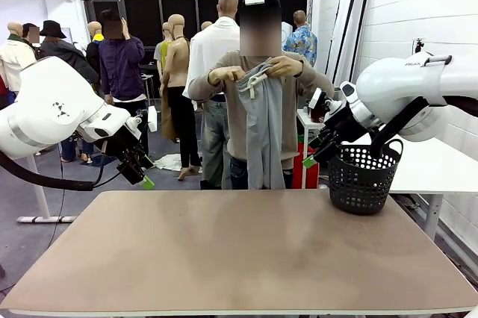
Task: Fold the training pants.
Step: Grab both ends of the Training pants handed by a person.
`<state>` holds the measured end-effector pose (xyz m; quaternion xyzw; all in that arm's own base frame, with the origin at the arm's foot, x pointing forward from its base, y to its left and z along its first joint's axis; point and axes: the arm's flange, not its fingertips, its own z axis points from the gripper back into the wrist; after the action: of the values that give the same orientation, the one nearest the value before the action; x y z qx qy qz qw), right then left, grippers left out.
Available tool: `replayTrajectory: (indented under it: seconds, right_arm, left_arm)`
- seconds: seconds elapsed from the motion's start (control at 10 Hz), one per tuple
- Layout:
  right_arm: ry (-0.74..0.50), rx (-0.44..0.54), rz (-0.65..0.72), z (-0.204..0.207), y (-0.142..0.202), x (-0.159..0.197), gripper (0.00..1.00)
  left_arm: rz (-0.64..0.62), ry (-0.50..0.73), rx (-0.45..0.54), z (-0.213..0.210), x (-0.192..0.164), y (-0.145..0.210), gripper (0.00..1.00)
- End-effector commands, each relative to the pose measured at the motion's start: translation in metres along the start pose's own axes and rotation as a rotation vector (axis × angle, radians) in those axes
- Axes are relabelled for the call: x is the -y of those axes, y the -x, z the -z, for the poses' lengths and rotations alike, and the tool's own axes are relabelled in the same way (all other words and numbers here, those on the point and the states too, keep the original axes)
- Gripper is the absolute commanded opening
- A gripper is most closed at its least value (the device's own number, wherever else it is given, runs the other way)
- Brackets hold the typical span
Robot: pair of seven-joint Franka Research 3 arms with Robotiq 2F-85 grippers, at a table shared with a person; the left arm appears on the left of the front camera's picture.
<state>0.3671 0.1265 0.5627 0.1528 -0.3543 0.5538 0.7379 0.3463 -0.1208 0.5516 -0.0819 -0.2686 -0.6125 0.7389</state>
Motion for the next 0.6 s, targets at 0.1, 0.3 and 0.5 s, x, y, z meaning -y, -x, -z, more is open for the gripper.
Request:
replayTrajectory:
  seconds: [0.1,0.3,0.5]
  right_arm:
    - [-0.016,0.028,0.008,0.0014,0.0003,0.0005,1.00]
    - [-0.016,0.028,0.008,0.0014,0.0003,0.0005,1.00]
    - [-0.016,0.028,0.008,0.0014,0.0003,0.0005,1.00]
  left_arm:
    - [-0.001,0.017,0.014,-0.0021,-0.0022,0.0008,1.00]
    - [-0.001,0.017,0.014,-0.0021,-0.0022,0.0008,1.00]
    - [-0.001,0.017,0.014,-0.0021,-0.0022,0.0008,1.00]
